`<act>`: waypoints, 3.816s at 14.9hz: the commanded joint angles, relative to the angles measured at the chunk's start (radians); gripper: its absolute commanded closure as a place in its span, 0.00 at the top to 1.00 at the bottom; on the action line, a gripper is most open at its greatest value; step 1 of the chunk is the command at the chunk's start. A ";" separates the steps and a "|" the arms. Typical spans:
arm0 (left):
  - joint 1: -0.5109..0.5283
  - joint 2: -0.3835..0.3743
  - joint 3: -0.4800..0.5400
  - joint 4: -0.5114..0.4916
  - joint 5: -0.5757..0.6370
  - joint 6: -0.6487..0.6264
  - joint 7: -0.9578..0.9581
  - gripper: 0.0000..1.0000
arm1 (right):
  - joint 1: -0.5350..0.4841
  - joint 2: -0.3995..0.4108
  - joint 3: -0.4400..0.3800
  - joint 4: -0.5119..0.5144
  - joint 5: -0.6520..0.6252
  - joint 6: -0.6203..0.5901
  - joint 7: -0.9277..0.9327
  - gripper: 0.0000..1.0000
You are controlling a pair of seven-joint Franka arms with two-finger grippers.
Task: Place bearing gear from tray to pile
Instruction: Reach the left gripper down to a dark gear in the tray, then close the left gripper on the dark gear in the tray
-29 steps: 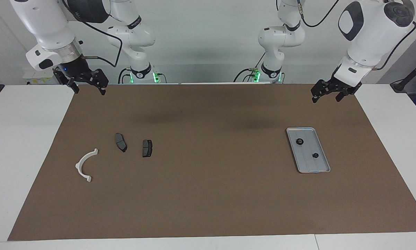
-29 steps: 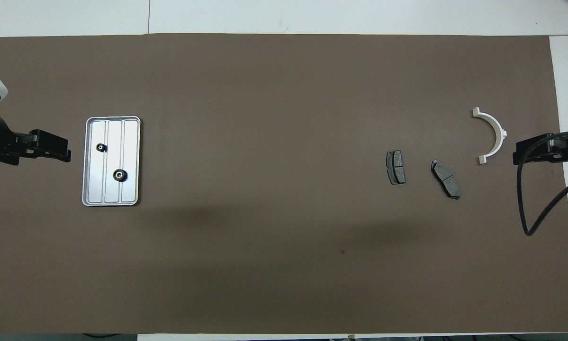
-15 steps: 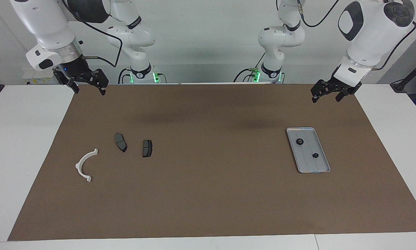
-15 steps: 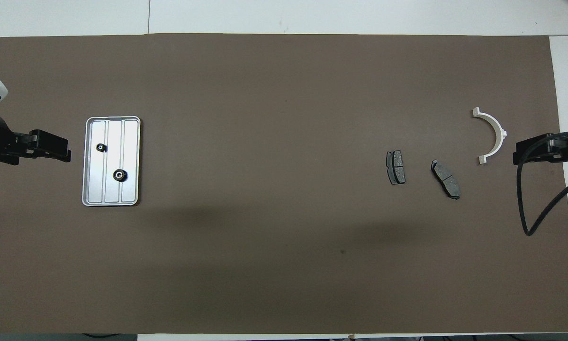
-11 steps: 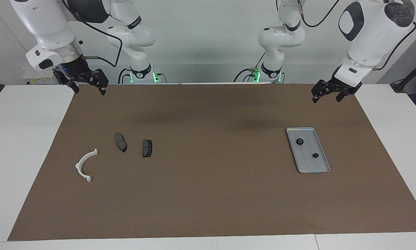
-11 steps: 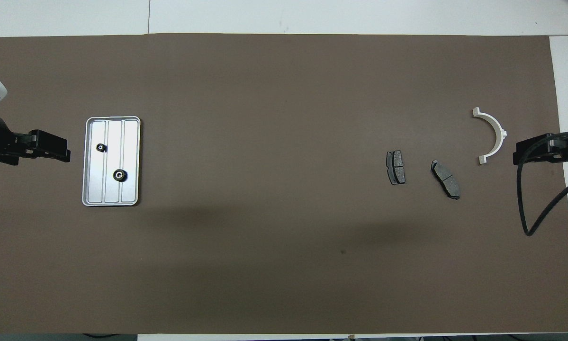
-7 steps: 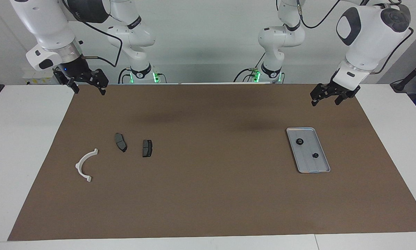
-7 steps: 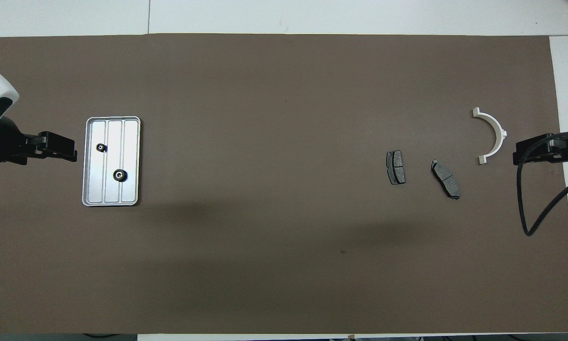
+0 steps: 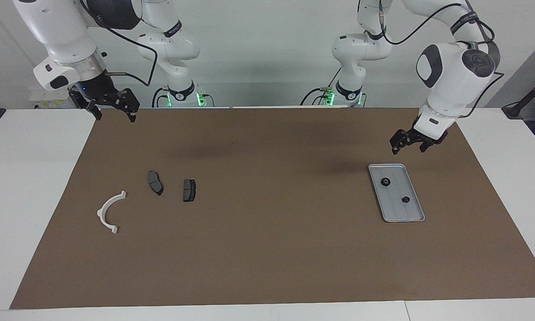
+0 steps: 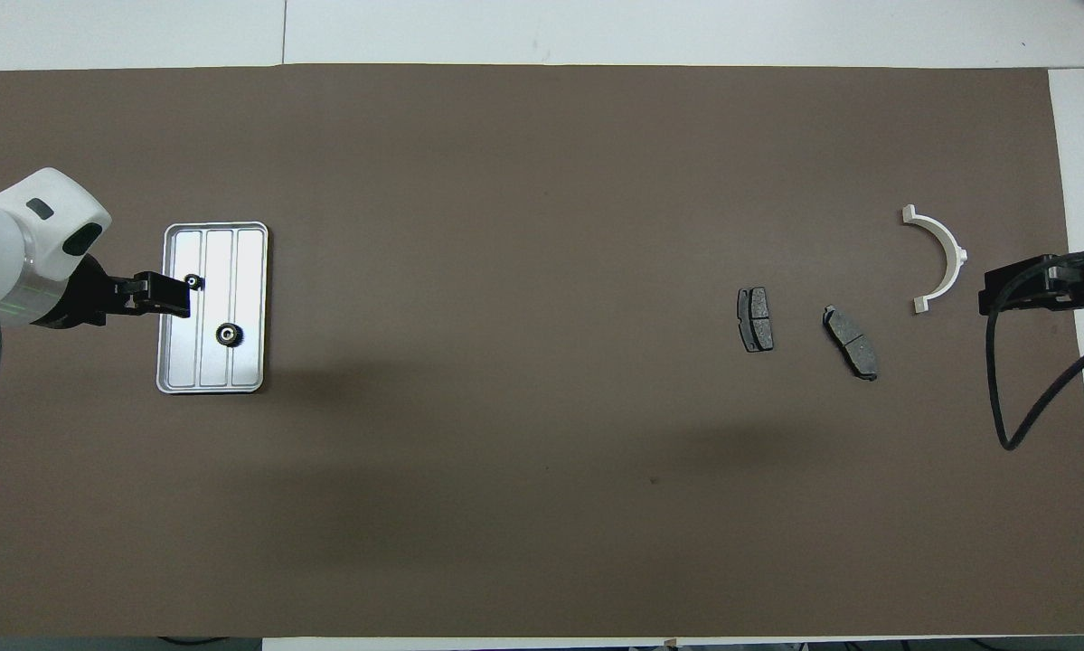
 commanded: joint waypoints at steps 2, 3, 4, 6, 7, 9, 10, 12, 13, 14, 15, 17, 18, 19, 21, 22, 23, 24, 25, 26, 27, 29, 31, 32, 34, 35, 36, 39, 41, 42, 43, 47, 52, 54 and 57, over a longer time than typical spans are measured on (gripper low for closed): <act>0.011 -0.010 -0.003 -0.145 0.022 0.178 -0.064 1.00 | -0.010 -0.002 0.008 -0.008 0.000 0.007 0.009 1.00; 0.012 -0.010 -0.003 -0.167 0.022 0.206 -0.065 0.97 | -0.011 -0.003 0.008 -0.008 0.000 0.007 0.006 1.00; 0.029 -0.004 -0.003 -0.176 0.022 0.219 -0.065 0.91 | -0.015 -0.002 0.008 -0.008 0.000 0.007 -0.003 1.00; 0.039 0.019 -0.003 -0.181 0.022 0.240 -0.061 0.88 | -0.025 -0.002 0.008 -0.006 0.000 0.007 -0.028 1.00; 0.039 0.036 -0.003 -0.181 0.022 0.251 -0.062 0.85 | -0.037 -0.002 0.008 -0.006 0.000 0.007 -0.038 1.00; 0.036 0.067 -0.003 -0.188 0.022 0.268 -0.067 0.84 | -0.039 -0.002 0.008 -0.008 0.000 0.007 -0.040 1.00; 0.037 0.070 -0.003 -0.187 0.022 0.275 -0.067 0.84 | -0.039 -0.002 0.008 -0.008 0.000 0.007 -0.040 1.00; 0.035 0.082 -0.003 -0.187 0.022 0.289 -0.073 0.84 | -0.039 -0.002 0.008 -0.008 0.000 0.007 -0.042 1.00; 0.035 0.093 -0.003 -0.187 0.022 0.301 -0.093 0.84 | -0.039 -0.002 0.008 -0.008 0.000 0.007 -0.040 1.00; 0.035 0.107 -0.003 -0.187 0.022 0.309 -0.099 0.84 | -0.038 -0.003 0.008 -0.008 0.000 0.007 -0.042 1.00; 0.031 0.119 -0.003 -0.187 0.022 0.320 -0.101 0.84 | -0.038 -0.002 0.008 -0.008 0.000 0.009 -0.042 1.00; 0.023 0.139 -0.005 -0.187 0.022 0.341 -0.120 0.84 | -0.036 -0.003 0.008 -0.009 0.000 0.009 -0.040 1.00; 0.022 0.150 -0.005 -0.184 0.022 0.345 -0.121 0.84 | -0.036 -0.003 0.008 -0.009 0.000 0.009 -0.040 1.00; 0.022 0.160 -0.005 -0.182 0.022 0.349 -0.121 0.84 | -0.035 -0.003 0.008 -0.009 0.000 0.009 -0.039 1.00; 0.020 0.179 -0.006 -0.173 0.022 0.355 -0.119 0.80 | -0.031 -0.003 0.008 -0.009 0.000 0.009 -0.039 1.00; 0.020 0.190 -0.005 -0.173 0.022 0.361 -0.119 0.77 | -0.033 -0.003 0.008 -0.009 0.000 0.009 -0.039 1.00; 0.020 0.193 -0.005 -0.173 0.022 0.368 -0.121 0.76 | -0.031 -0.003 0.008 -0.009 0.000 0.009 -0.039 1.00; 0.014 0.194 -0.005 -0.172 0.022 0.366 -0.121 0.75 | -0.033 -0.003 0.008 -0.009 0.000 0.009 -0.039 1.00; 0.008 0.196 -0.005 -0.171 0.022 0.368 -0.121 0.73 | -0.035 -0.002 0.008 -0.009 0.000 0.009 -0.042 1.00; 0.006 0.200 -0.005 -0.171 0.024 0.377 -0.119 0.70 | -0.038 -0.002 0.008 -0.009 0.000 0.009 -0.043 1.00; 0.005 0.220 -0.005 -0.165 0.022 0.392 -0.121 0.70 | -0.038 -0.002 0.008 -0.009 0.000 0.009 -0.045 1.00; -0.009 0.225 -0.003 -0.164 0.022 0.392 -0.121 0.70 | -0.036 -0.002 0.008 -0.009 0.000 0.009 -0.042 1.00; -0.007 0.225 -0.003 -0.164 0.022 0.392 -0.116 0.70 | -0.035 -0.002 0.008 -0.009 0.000 0.009 -0.040 1.00; -0.007 0.225 -0.003 -0.164 0.024 0.392 -0.114 0.70 | -0.035 -0.002 0.008 -0.011 0.000 0.009 -0.042 1.00; -0.004 0.226 -0.003 -0.164 0.024 0.392 -0.108 0.70 | -0.036 -0.002 0.008 -0.011 0.000 0.009 -0.042 1.00; -0.001 0.226 -0.003 -0.164 0.024 0.392 -0.104 0.69 | -0.036 -0.002 0.008 -0.011 0.000 0.009 -0.042 1.00; 0.002 0.226 -0.003 -0.164 0.024 0.394 -0.092 0.66 | -0.035 -0.002 0.008 -0.011 0.000 0.009 -0.042 1.00; 0.002 0.226 -0.003 -0.167 0.024 0.394 -0.081 0.59 | -0.035 -0.002 0.008 -0.011 0.000 0.007 -0.042 1.00; 0.003 0.226 -0.003 -0.167 0.024 0.394 -0.076 0.50 | -0.039 -0.002 0.008 -0.009 0.000 0.007 -0.045 1.00; 0.003 0.226 -0.003 -0.167 0.024 0.392 -0.067 0.48 | -0.041 0.000 0.008 -0.009 0.000 0.009 -0.045 1.00; 0.005 0.226 -0.003 -0.167 0.024 0.394 -0.067 0.46 | -0.042 0.000 0.008 -0.009 0.000 0.007 -0.048 1.00; 0.005 0.226 -0.003 -0.168 0.024 0.392 -0.061 0.35 | -0.038 0.000 0.008 -0.009 0.000 0.009 -0.043 1.00; 0.005 0.226 -0.003 -0.161 0.024 0.378 -0.061 0.23 | -0.039 -0.002 0.008 -0.011 0.000 0.009 -0.048 1.00; 0.005 0.233 -0.003 -0.112 0.024 0.327 -0.061 0.22 | -0.041 -0.002 0.008 -0.011 0.000 0.009 -0.049 1.00; -0.007 0.254 -0.005 0.029 0.022 0.165 -0.074 0.22 | -0.041 -0.002 0.008 -0.012 0.000 0.009 -0.049 1.00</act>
